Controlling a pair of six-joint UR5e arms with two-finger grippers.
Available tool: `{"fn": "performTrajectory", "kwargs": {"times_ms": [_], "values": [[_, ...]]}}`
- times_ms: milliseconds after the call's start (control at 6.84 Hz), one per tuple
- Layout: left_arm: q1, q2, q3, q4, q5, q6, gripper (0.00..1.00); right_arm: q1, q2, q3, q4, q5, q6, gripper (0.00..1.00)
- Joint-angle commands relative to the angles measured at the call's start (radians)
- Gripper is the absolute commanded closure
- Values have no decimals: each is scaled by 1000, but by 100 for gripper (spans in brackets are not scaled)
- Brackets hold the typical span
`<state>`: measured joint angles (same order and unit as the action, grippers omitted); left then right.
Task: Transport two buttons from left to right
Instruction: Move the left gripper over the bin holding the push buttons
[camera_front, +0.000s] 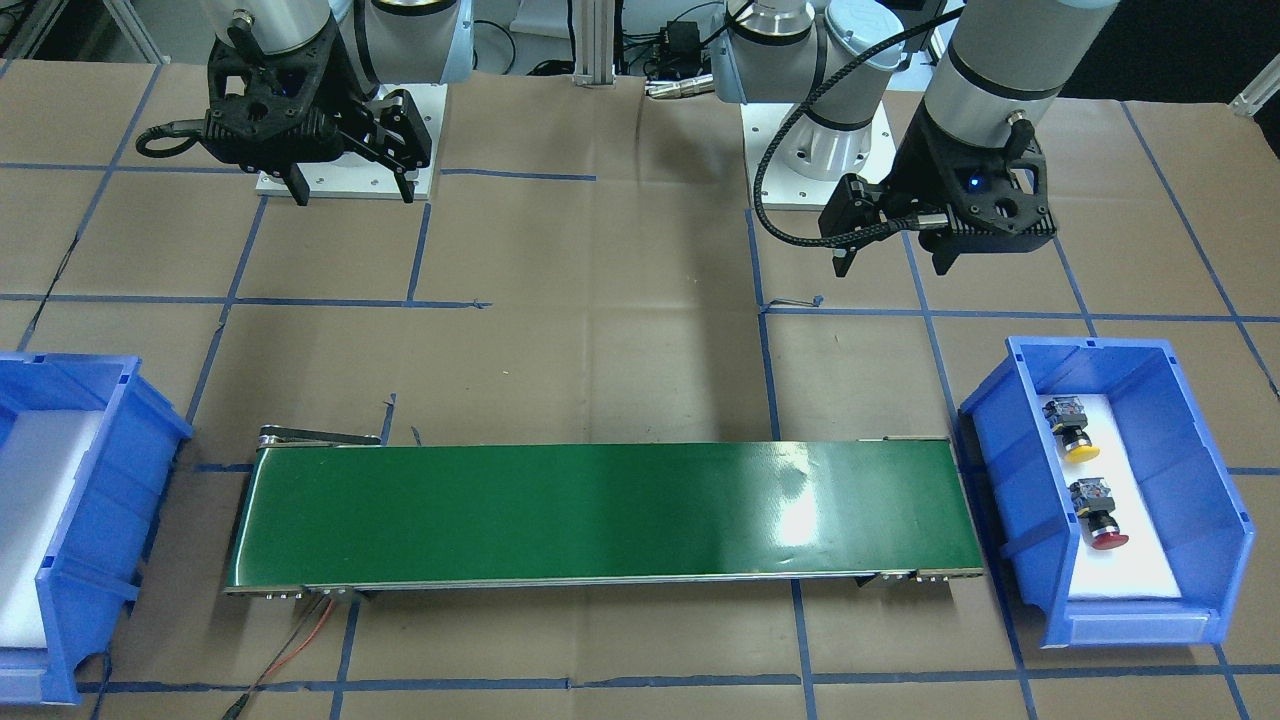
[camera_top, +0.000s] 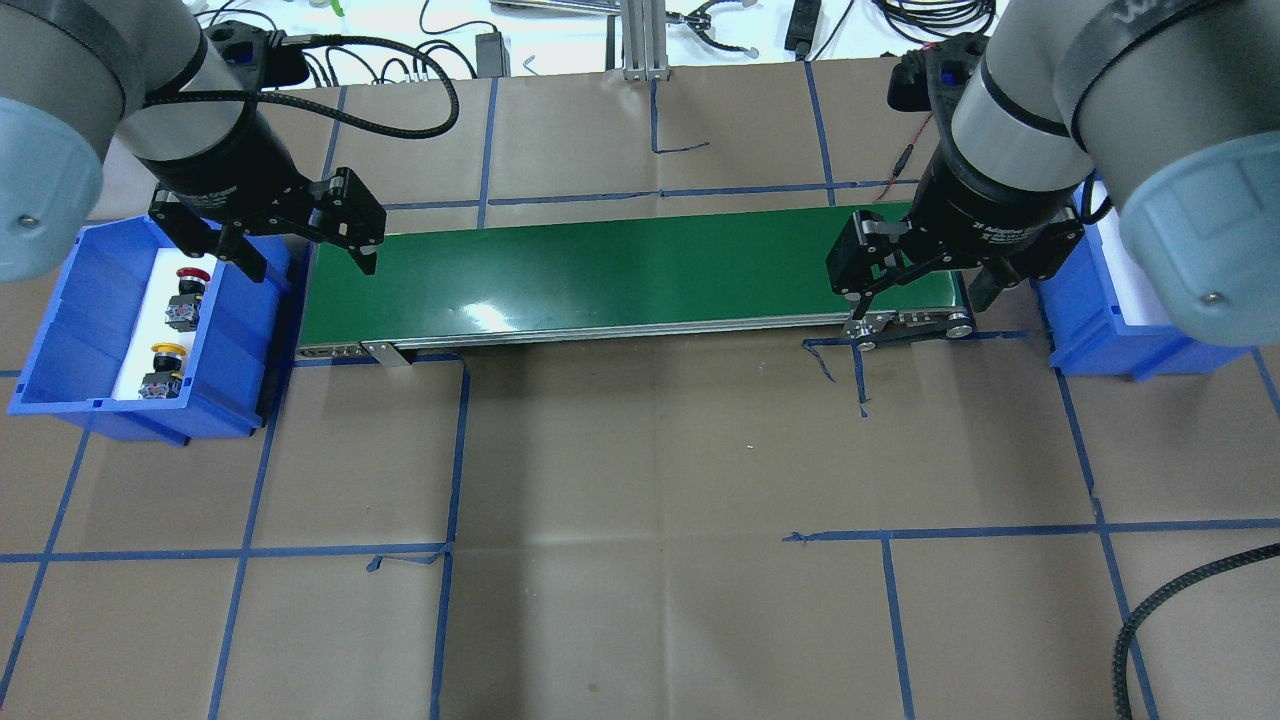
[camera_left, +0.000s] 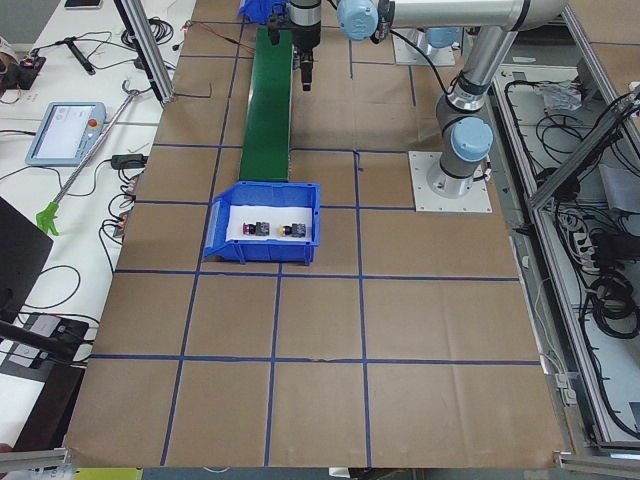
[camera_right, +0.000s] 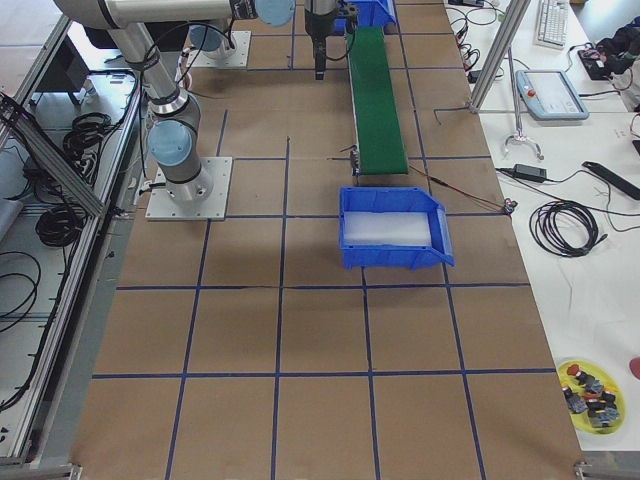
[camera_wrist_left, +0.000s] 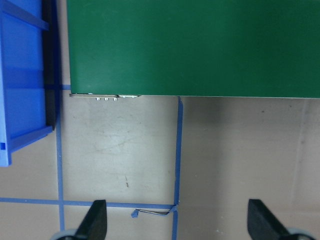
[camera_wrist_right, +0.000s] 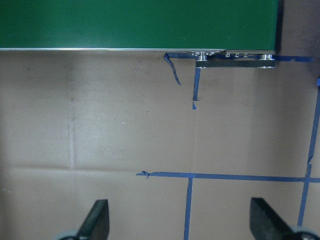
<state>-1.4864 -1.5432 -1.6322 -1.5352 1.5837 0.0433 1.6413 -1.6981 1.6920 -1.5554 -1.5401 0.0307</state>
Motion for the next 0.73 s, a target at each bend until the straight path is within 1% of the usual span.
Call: {"fn": "performTrajectory", "kwargs": {"times_ms": [0, 146, 292, 585], "values": [[153, -8, 0, 6, -2, 188, 0, 0, 2, 0, 0, 0, 0, 0], [237, -21, -23, 62, -1, 320, 0, 0, 2, 0, 0, 0, 0, 0], [298, -34, -27, 93, -1, 389, 0, 0, 0, 0, 0, -2, 0, 0], [465, -66, -29, 101, -1, 579, 0, 0, 2, 0, 0, 0, 0, 0]]}}
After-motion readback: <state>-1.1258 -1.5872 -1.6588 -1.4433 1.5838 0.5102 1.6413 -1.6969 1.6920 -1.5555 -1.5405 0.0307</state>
